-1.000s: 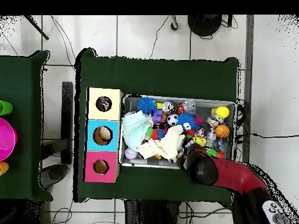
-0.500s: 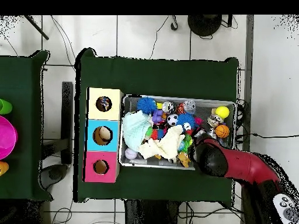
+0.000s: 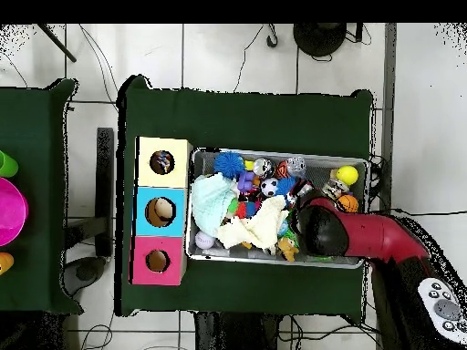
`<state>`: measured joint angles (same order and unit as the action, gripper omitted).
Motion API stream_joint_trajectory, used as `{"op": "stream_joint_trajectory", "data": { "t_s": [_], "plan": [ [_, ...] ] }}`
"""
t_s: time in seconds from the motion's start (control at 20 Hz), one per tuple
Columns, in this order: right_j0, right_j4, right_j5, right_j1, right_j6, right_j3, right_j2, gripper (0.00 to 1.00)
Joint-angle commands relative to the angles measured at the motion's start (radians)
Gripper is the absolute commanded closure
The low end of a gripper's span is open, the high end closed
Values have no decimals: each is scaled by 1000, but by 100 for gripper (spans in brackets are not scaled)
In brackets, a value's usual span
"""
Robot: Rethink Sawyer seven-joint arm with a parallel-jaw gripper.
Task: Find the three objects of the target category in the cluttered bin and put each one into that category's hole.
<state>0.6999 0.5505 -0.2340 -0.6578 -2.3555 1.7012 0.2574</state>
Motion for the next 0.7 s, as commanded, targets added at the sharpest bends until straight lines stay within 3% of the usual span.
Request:
{"op": "stream_joint_trajectory", "data": {
  "t_s": [0.05,0.35,0.7],
  "plan": [
    [9,79,-52,56,183,-76,119,0],
    [-15,122,-39,142,157,-140,82,0],
    [-4,142,-29,116,123,-92,50,0]
  ]
}}
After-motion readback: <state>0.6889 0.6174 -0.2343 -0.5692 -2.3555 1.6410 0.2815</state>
